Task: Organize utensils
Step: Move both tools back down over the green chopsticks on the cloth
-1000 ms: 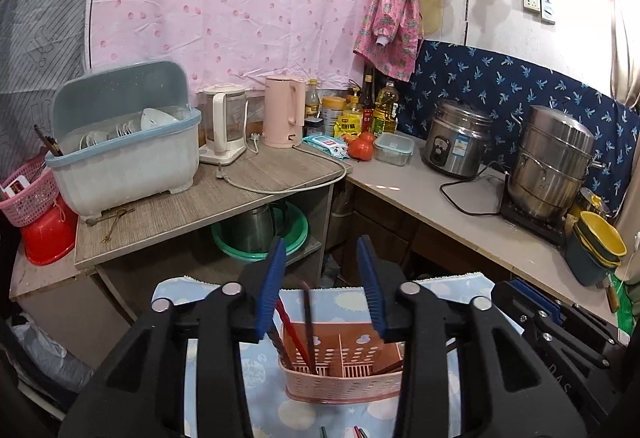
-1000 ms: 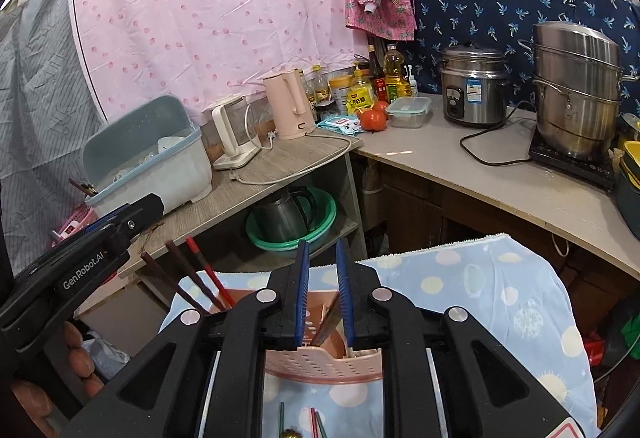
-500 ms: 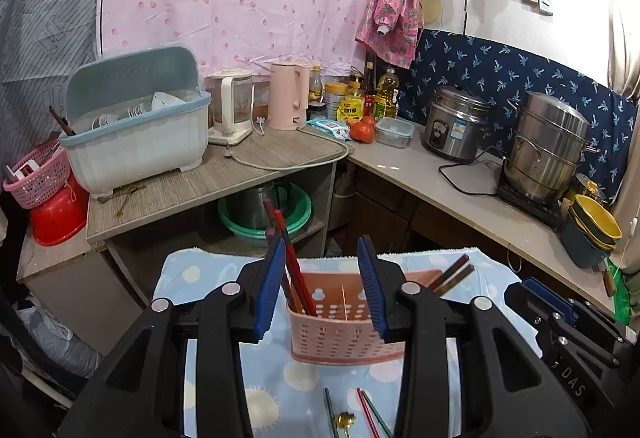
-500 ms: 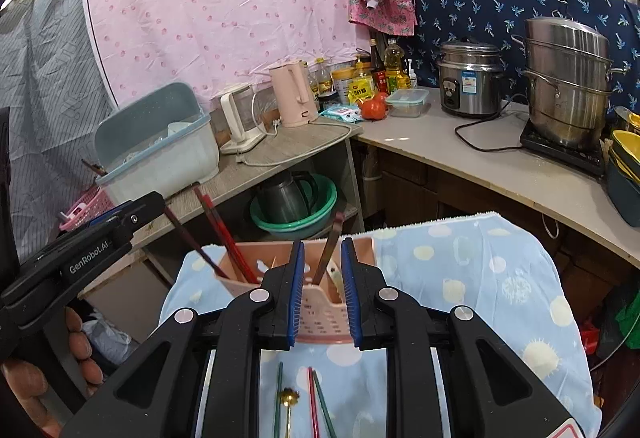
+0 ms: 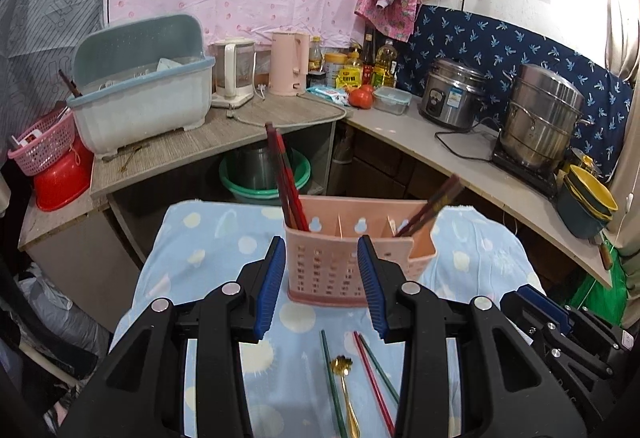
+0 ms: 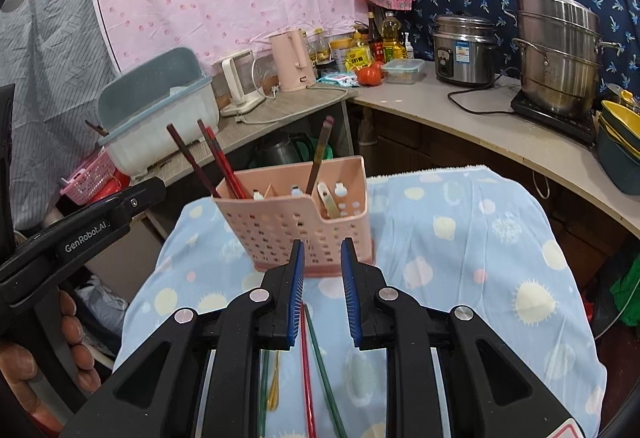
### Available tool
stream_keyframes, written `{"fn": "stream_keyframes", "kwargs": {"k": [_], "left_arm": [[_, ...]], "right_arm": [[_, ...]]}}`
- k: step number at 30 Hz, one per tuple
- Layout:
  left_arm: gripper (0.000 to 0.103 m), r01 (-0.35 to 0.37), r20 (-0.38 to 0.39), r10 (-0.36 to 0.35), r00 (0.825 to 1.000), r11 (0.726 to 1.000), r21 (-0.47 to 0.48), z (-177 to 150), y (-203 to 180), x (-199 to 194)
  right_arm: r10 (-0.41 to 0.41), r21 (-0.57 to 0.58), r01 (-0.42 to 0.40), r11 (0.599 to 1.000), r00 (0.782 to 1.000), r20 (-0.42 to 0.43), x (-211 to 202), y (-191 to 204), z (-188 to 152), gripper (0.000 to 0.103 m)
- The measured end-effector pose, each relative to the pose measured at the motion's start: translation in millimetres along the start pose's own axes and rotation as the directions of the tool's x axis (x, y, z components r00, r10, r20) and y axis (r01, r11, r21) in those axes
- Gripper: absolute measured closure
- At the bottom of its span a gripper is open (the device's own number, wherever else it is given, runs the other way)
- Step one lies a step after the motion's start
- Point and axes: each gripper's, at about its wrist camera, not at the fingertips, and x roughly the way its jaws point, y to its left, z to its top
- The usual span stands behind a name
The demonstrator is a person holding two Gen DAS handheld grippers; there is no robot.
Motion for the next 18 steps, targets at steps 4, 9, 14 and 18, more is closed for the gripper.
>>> {"fn": "stream_keyframes", "kwargs": {"k": [4, 9, 14, 18], "left_arm": [[0.068, -0.001, -0.036, 0.001, 0.999, 1.000, -0.003, -20.1, -0.3, 0.6], [0.068, -0.009, -0.086, 0.009, 0.996, 1.000, 0.001, -44.8, -1.1, 2.3], [0.068, -0.013, -0.126, 0.013, 0.992, 1.000, 0.005, -67.0, -1.0, 3.3], [0.068, -0.013, -0.158, 0.013, 0.987, 1.000, 0.002, -84.3, -1.2, 5.0]], "right_arm": [[0.000, -0.004, 0.000, 1.000, 0.999, -0.037, -0.6, -1.6, -20.4, 0.084], [0.000, -0.008, -0.001, 1.000, 0.996, -0.086, -0.4, -3.5, -46.3, 0.084], [0.001, -0.016, -0.003, 1.000, 0.992, -0.124, -0.7, -4.9, -68.0, 0.084], [-0.001, -0.013, -0.001, 1.000, 0.988, -0.152, 0.8, -8.0, -82.1, 0.084]]}}
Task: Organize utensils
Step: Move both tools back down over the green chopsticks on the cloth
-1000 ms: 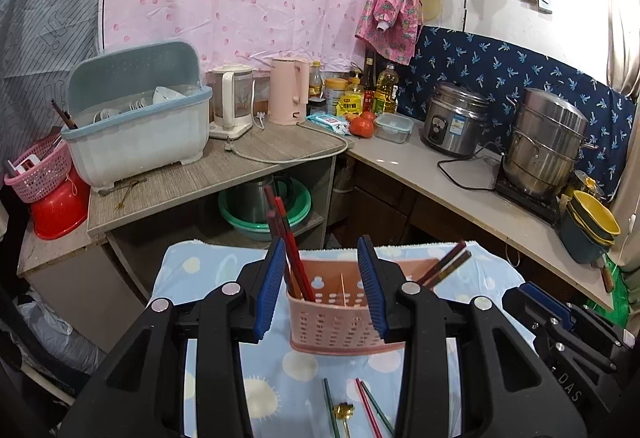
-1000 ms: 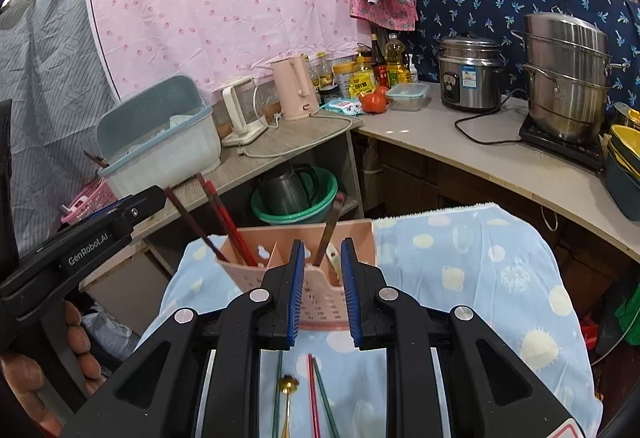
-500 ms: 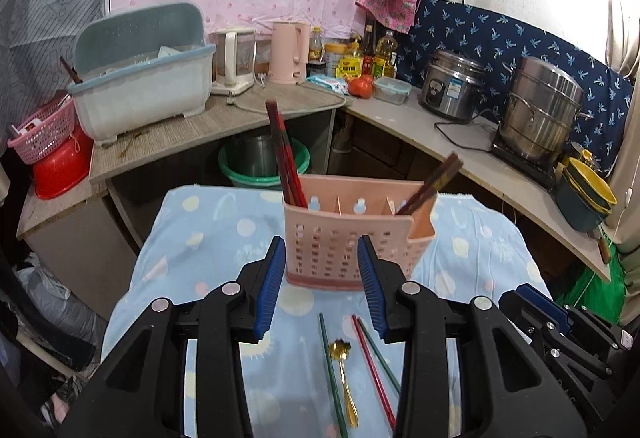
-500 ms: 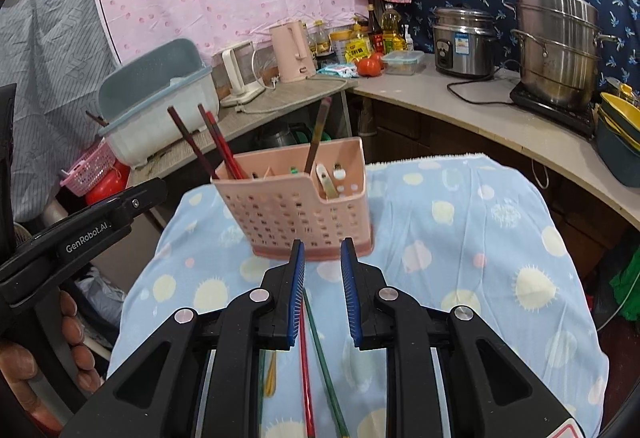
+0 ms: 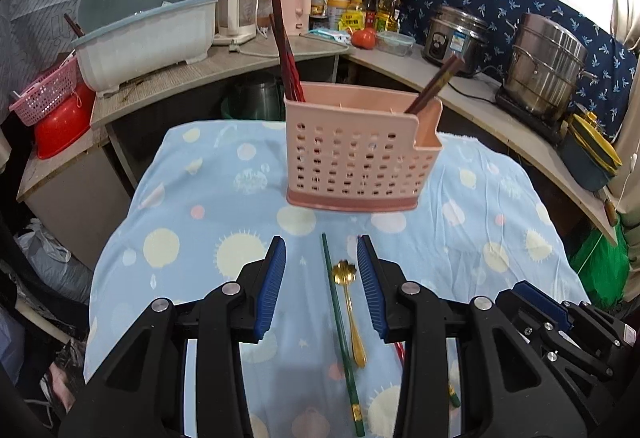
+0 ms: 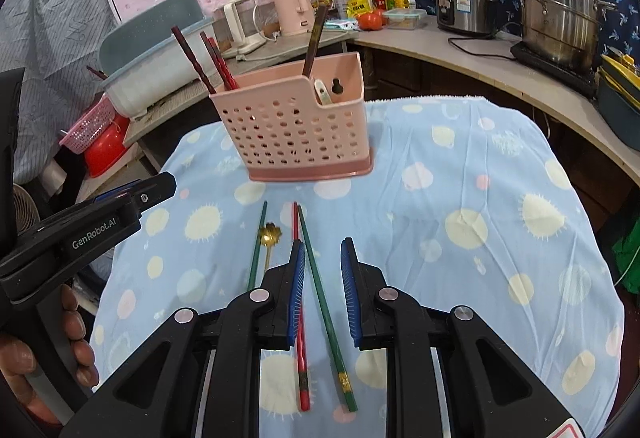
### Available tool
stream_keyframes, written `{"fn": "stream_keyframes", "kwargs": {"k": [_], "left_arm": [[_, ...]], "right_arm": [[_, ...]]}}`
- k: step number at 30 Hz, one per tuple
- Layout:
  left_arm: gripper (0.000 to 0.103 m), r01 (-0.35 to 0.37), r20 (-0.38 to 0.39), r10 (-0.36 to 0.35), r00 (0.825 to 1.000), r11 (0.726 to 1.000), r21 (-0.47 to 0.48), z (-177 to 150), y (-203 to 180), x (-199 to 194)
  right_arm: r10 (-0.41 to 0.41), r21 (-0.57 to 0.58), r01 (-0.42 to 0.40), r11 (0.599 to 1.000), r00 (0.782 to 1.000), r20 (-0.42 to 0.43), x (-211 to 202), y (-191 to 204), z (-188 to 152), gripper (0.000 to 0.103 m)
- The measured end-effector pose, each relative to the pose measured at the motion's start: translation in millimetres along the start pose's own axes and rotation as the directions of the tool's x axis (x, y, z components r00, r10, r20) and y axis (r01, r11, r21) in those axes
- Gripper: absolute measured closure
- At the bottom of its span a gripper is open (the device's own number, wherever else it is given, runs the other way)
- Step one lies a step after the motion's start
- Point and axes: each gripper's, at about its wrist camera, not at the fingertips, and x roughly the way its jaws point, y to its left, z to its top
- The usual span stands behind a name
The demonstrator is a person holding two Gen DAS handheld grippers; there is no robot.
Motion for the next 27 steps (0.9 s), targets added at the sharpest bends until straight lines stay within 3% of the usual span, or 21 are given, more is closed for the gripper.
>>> {"fn": "stream_keyframes", "kwargs": {"k": [10, 27], "left_arm": [[0.068, -0.001, -0.079, 0.001, 0.997, 1.000, 0.008, -37.8, -3.3, 11.1], [0.068, 0.033, -0.215, -0.024, 0.976, 0.999, 0.040, -104.0, -12.5, 25.3]], "right_arm": [[-0.006, 0.007, 0.007, 1.000, 0.996, -0.086, 15.7, -10.2, -34.2, 0.084], [-0.010, -0.016, 0.007, 1.000, 0.978, -0.207, 39.9, -11.3, -83.6, 0.085]]}}
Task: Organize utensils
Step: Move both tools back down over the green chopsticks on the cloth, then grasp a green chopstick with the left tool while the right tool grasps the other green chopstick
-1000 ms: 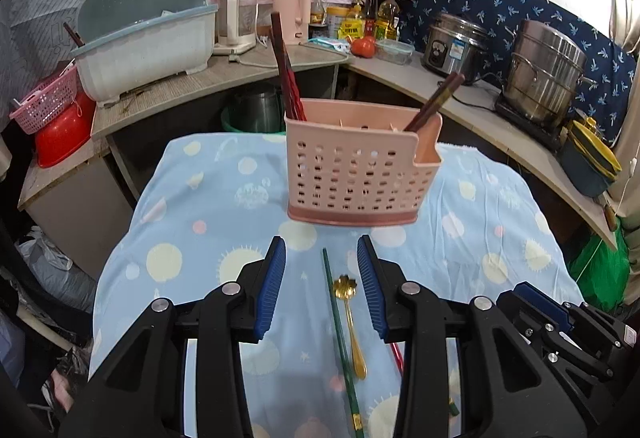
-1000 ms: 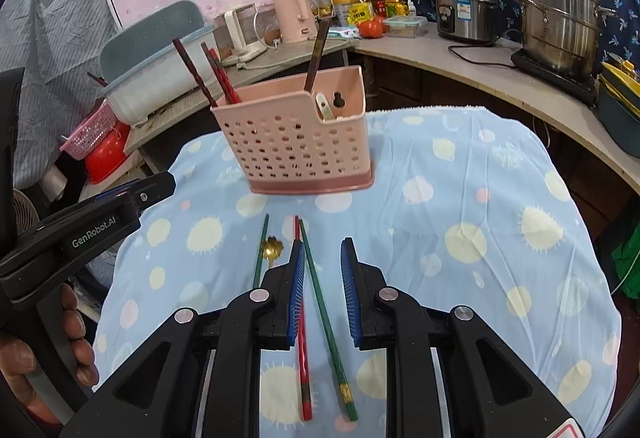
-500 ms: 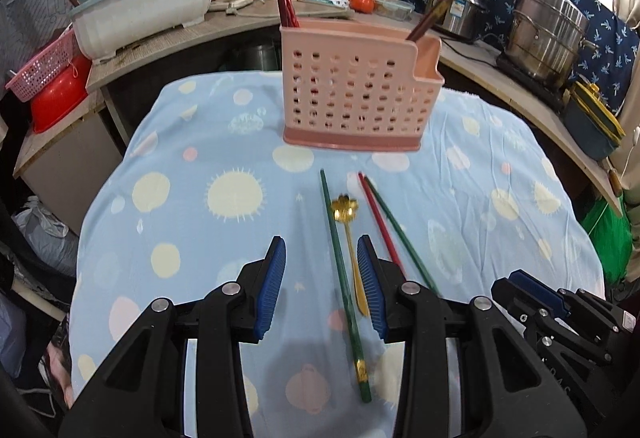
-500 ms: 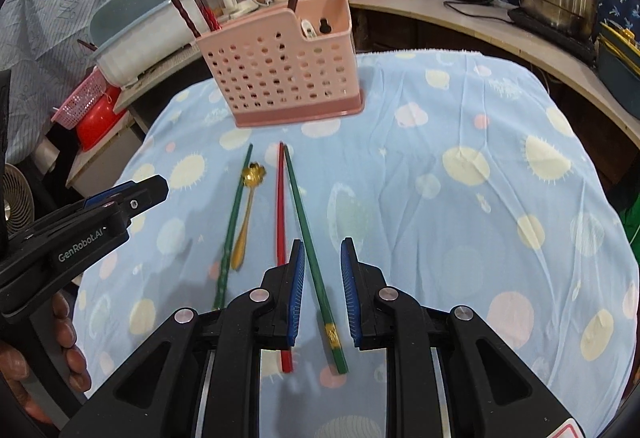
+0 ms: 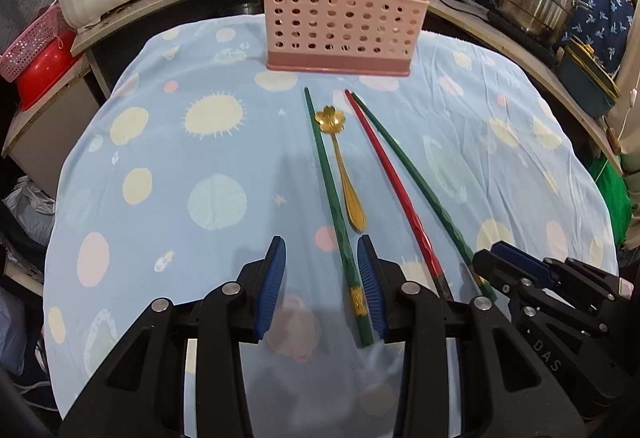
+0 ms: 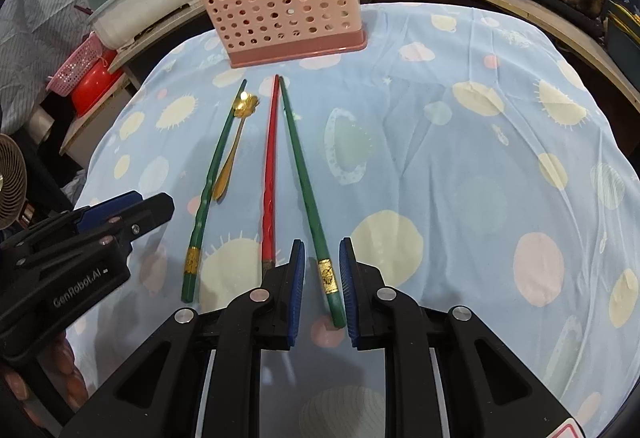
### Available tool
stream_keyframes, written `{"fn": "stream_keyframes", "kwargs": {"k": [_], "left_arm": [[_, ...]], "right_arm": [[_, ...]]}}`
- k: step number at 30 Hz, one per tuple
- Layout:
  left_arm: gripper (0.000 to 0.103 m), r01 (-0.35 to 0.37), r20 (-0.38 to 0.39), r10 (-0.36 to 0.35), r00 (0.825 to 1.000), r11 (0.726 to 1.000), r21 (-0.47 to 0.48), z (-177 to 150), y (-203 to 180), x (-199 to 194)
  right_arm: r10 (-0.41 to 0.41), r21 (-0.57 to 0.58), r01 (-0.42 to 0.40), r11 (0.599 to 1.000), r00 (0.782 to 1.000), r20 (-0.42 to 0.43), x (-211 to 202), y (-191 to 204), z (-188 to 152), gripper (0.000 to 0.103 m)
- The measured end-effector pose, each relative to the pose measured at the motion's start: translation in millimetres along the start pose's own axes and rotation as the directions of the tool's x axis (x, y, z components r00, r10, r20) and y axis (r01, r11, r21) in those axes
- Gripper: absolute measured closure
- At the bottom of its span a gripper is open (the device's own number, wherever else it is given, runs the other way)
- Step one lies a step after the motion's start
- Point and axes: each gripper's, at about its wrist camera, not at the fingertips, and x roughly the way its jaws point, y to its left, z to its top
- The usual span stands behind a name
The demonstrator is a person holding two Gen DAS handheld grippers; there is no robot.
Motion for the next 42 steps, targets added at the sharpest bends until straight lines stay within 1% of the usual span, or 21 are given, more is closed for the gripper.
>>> {"fn": "stream_keyframes", "kwargs": {"k": [9, 18, 24, 27, 31, 34, 36, 37, 42], "left_arm": [[0.068, 0.021, -0.037, -0.021, 0.999, 1.000, 0.014, -12.0, -6.9, 9.1], [0.068, 0.031, -0.073, -0.030, 0.997, 0.999, 0.021, -21.7, -9.5, 17.5], [0.069, 0.038, -0.067, -0.037, 0.997, 0.999, 0.020, -24.6, -8.3, 19.0], [0.070, 0.031, -0.061, -0.029, 0.998, 0.999, 0.034, -26.1, -8.8, 18.8], [0.077, 0.037, -0.058, -0.034, 0.998, 0.999, 0.038, -27.4, -7.3, 16.6], [0.084, 0.043, -0.058, -0.040, 0.997, 0.998, 0.041, -29.0, -6.2, 15.8], [0.091, 0.048, -0.059, -0.046, 0.997, 0.998, 0.043, -30.3, -6.2, 15.1], [0.093, 0.056, -0.060, -0.053, 0.997, 0.998, 0.043, -30.7, -5.8, 14.8], [0.094, 0.073, -0.064, -0.071, 0.995, 0.996, 0.041, -32.7, -7.1, 11.2]], "right_arm": [[-0.003, 0.001, 0.003, 1.000, 1.000, -0.027, 10.6, -1.8, -6.0, 0.087], [-0.014, -0.011, 0.014, 1.000, 1.000, -0.021, 12.2, -0.6, -7.7, 0.090], [-0.021, -0.017, 0.021, 1.000, 1.000, -0.017, 12.1, -0.8, -9.7, 0.092], [-0.019, -0.015, 0.019, 1.000, 1.000, -0.017, 11.4, -1.6, -11.2, 0.093], [-0.020, -0.016, 0.019, 1.000, 1.000, -0.017, 10.7, -1.7, -12.4, 0.093], [-0.019, -0.015, 0.019, 1.000, 1.000, -0.017, 10.5, -1.7, -13.0, 0.094], [-0.019, -0.015, 0.019, 1.000, 1.000, -0.017, 10.3, -1.2, -13.5, 0.094], [-0.019, -0.015, 0.019, 1.000, 1.000, -0.017, 9.9, -0.9, -13.7, 0.094], [-0.014, -0.012, 0.014, 1.000, 1.000, -0.020, 8.4, -1.5, -15.7, 0.095]]}}
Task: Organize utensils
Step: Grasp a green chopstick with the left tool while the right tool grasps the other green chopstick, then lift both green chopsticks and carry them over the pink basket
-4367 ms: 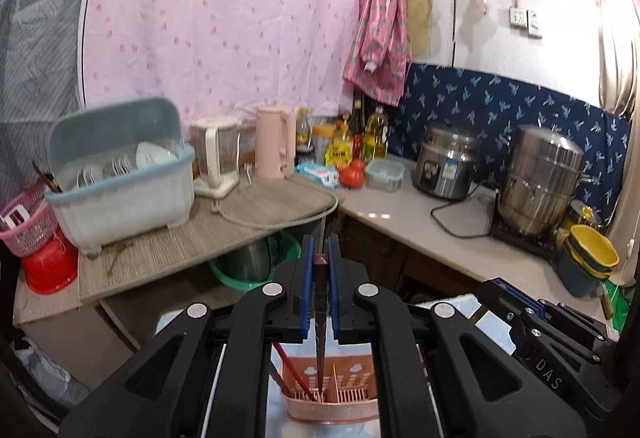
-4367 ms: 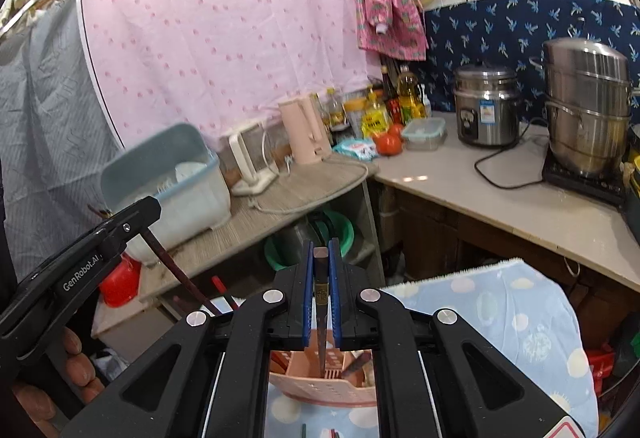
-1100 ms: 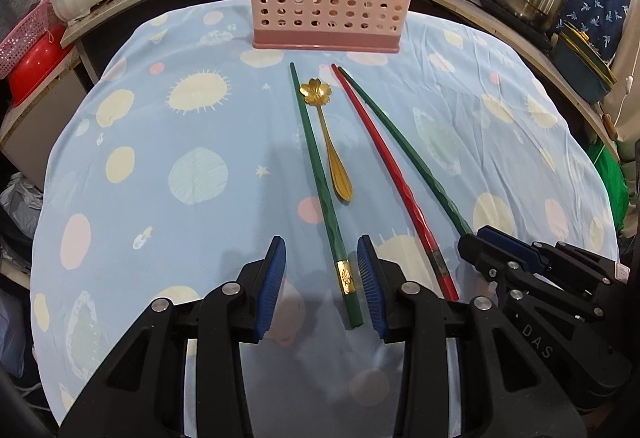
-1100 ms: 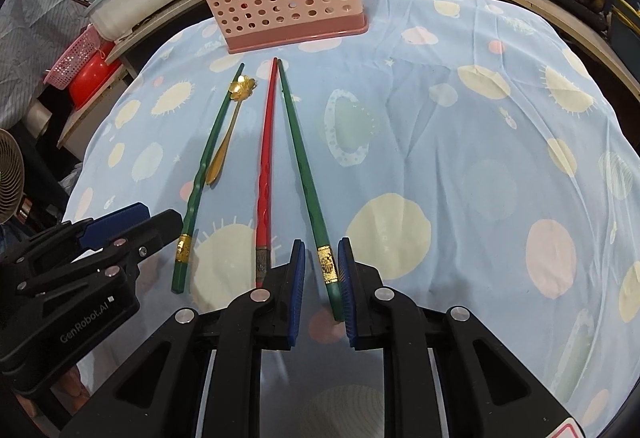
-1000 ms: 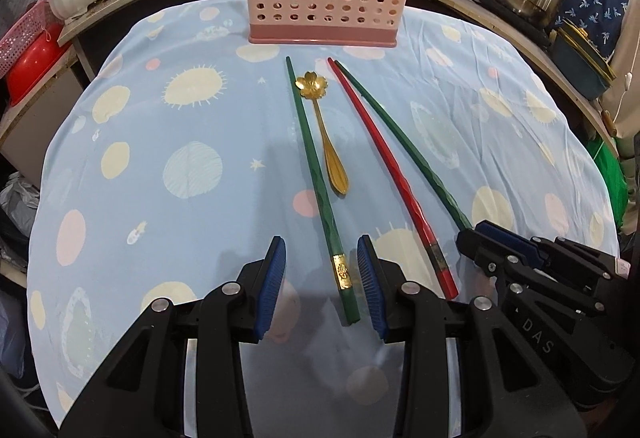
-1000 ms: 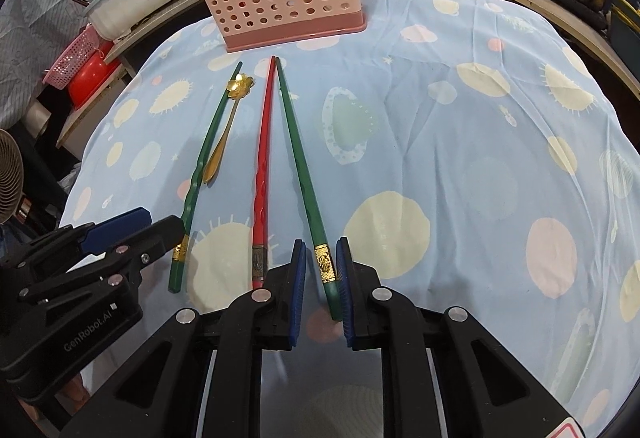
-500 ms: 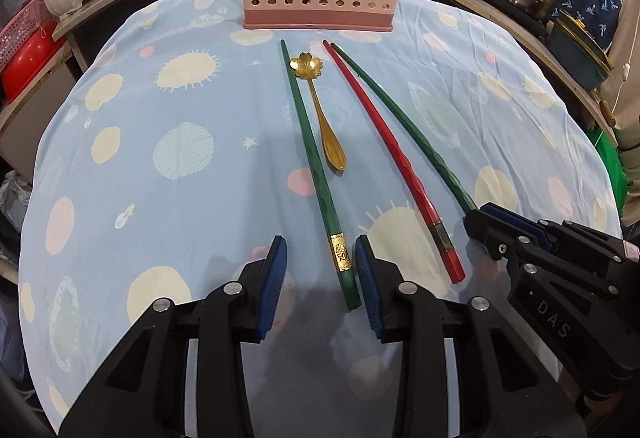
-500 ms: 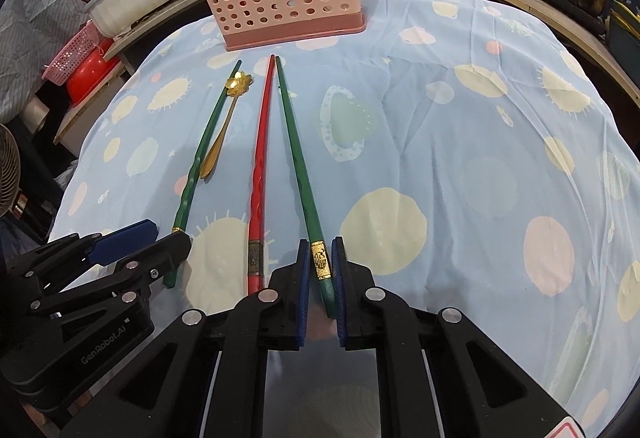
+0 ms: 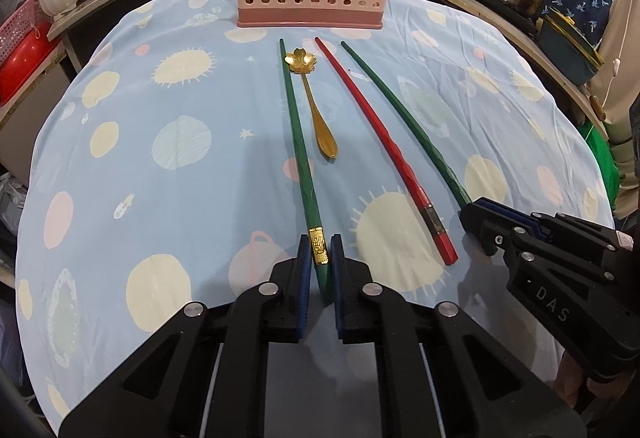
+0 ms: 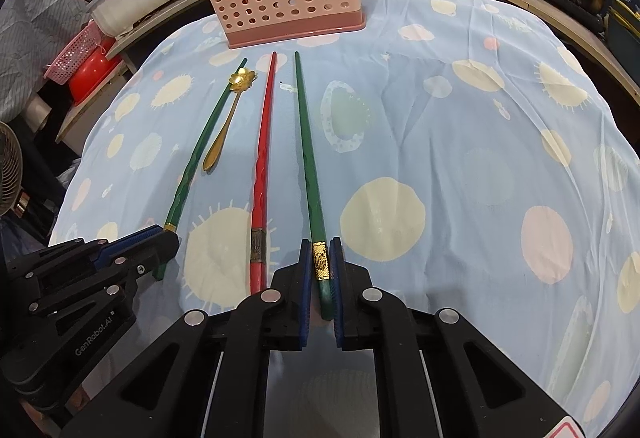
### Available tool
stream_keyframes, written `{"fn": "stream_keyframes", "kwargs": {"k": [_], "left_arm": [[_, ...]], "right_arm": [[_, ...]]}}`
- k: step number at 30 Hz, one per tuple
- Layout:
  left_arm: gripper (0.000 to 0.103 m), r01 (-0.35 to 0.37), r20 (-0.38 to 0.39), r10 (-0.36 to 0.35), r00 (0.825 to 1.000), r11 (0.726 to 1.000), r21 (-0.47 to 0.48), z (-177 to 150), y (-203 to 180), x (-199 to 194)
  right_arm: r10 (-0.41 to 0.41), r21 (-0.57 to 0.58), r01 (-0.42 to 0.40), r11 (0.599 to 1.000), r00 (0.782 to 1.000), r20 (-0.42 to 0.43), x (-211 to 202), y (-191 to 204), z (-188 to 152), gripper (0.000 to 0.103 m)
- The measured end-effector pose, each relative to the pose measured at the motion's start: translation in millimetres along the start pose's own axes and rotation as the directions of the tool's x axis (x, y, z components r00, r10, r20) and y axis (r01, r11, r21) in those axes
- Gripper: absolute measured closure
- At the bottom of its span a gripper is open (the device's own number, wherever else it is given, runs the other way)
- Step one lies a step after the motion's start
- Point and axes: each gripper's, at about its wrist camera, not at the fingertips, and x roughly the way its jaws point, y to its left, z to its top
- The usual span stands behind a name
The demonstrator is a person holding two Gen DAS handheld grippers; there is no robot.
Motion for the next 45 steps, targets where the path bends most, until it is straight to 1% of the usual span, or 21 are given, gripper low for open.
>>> {"fn": "stream_keyframes", "kwargs": {"k": [6, 11, 18, 23, 27, 34, 42, 45], "left_arm": [[0.094, 0.012, 0.013, -0.012, 1.000, 1.000, -0.010, -0.5, 0.6, -9.3], [0.094, 0.018, 0.044, -0.017, 0.999, 1.000, -0.020, 2.5, 2.0, -24.6], [0.094, 0.026, 0.113, -0.022, 0.993, 0.999, -0.035, 13.9, 4.9, -53.0], [0.094, 0.035, 0.171, -0.028, 0.985, 0.999, -0.041, 28.8, 7.9, -76.2], [0.094, 0.042, 0.226, -0.032, 0.974, 0.998, -0.041, 42.6, 8.9, -96.3], [0.095, 0.033, 0.319, -0.018, 0.948, 0.998, -0.044, 75.8, 11.0, -126.8], [0.095, 0.010, 0.404, 0.003, 0.915, 1.000, -0.030, 116.2, 11.2, -153.5], [0.095, 0.002, 0.428, 0.010, 0.904, 1.000, -0.026, 129.9, 10.9, -160.3]], "right_arm": [[0.003, 0.004, -0.003, 1.000, 1.000, 0.000, -3.8, -0.7, -4.2, 0.096], [0.012, 0.013, -0.012, 1.000, 1.000, 0.014, -13.2, -3.2, -5.4, 0.096], [0.025, 0.033, -0.027, 0.999, 0.997, 0.073, -38.5, -8.1, 0.4, 0.096], [0.038, 0.045, -0.044, 0.998, 0.990, 0.134, -62.0, -10.8, 11.6, 0.096], [0.049, 0.049, -0.059, 0.997, 0.981, 0.190, -81.9, -10.9, 25.3, 0.096], [0.067, 0.031, -0.080, 0.996, 0.953, 0.294, -117.6, -5.8, 56.8, 0.096], [0.068, 0.011, -0.078, 0.997, 0.924, 0.375, -144.9, 1.7, 94.2, 0.096], [0.080, 0.011, -0.091, 0.996, 0.916, 0.393, -150.5, 1.8, 108.3, 0.096]]}}
